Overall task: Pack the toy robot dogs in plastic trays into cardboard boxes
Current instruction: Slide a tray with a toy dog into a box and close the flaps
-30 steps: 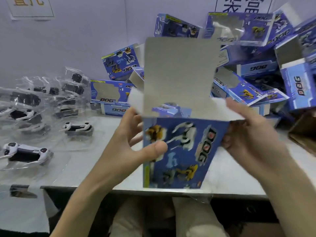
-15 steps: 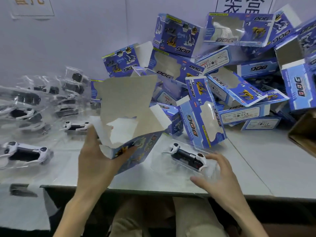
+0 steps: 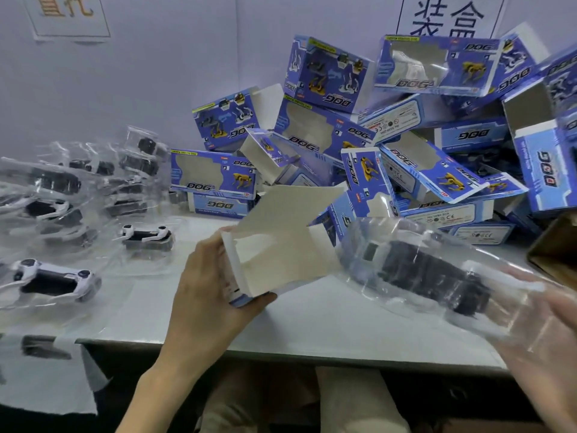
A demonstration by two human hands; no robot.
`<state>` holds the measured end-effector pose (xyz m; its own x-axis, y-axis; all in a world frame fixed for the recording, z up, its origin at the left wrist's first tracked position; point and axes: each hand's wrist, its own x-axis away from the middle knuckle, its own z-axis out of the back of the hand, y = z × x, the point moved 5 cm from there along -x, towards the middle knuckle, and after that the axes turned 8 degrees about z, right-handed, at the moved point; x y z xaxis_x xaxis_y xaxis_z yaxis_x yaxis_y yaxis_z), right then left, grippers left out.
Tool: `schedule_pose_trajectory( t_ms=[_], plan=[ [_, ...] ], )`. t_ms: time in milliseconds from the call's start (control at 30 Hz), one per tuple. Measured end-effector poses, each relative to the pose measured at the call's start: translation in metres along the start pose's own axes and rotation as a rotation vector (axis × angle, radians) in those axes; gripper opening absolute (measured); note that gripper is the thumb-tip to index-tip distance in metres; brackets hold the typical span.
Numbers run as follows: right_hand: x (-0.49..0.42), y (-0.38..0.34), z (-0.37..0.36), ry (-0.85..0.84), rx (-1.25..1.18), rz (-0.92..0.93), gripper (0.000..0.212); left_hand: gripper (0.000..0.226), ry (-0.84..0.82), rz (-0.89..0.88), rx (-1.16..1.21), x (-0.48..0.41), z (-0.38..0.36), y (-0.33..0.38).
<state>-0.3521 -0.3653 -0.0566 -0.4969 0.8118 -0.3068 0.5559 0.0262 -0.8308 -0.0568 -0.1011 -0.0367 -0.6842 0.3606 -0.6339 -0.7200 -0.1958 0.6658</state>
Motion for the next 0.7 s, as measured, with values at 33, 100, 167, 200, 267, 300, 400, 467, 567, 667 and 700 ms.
schedule_pose_trajectory(
  t_ms=[33, 100, 167, 200, 267, 300, 400, 467, 567, 667, 700],
  plan=[
    [0.007, -0.003, -0.013, -0.067, -0.112, -0.031, 0.052, 0.096, -0.005, -0.045, -0.020, 0.001, -0.004, 0.005],
    [0.007, -0.018, -0.031, -0.040, 0.274, 0.180, 0.045, 0.092, -0.030, -0.106, -0.022, 0.005, -0.010, 0.015],
    [0.001, -0.009, -0.058, -0.105, 0.274, 0.220, 0.025, 0.086, -0.062, -0.134, -0.009, 0.010, -0.015, 0.024],
    [0.001, -0.009, -0.067, -0.042, 0.315, 0.225, 0.021, 0.085, -0.067, -0.154, -0.030, 0.012, -0.017, 0.027],
    [0.007, -0.009, -0.083, -0.040, 0.432, 0.246, 0.025, 0.088, -0.060, -0.200, -0.118, 0.014, -0.021, 0.032],
    [0.009, -0.008, -0.087, -0.058, 0.482, 0.237, 0.032, 0.090, -0.055, -0.211, -0.154, 0.014, -0.022, 0.033],
    [0.016, -0.007, -0.100, -0.169, 0.656, 0.208, 0.056, 0.092, -0.063, -0.243, -0.211, 0.015, -0.023, 0.033],
    [0.018, -0.003, -0.103, -0.180, 0.711, 0.200, 0.066, 0.093, -0.100, -0.284, -0.238, 0.019, -0.026, 0.033],
    [0.016, 0.014, -0.117, -0.255, 0.687, 0.169, 0.078, 0.089, -0.149, -0.342, -0.229, 0.026, -0.034, 0.038],
    [0.020, 0.024, -0.121, -0.314, 0.487, 0.148, 0.054, 0.083, -0.116, -0.298, -0.160, 0.026, -0.033, 0.040],
    [0.022, 0.019, -0.120, -0.282, 0.437, 0.195, 0.046, 0.081, -0.097, -0.267, -0.128, 0.025, -0.031, 0.040]
  ],
)
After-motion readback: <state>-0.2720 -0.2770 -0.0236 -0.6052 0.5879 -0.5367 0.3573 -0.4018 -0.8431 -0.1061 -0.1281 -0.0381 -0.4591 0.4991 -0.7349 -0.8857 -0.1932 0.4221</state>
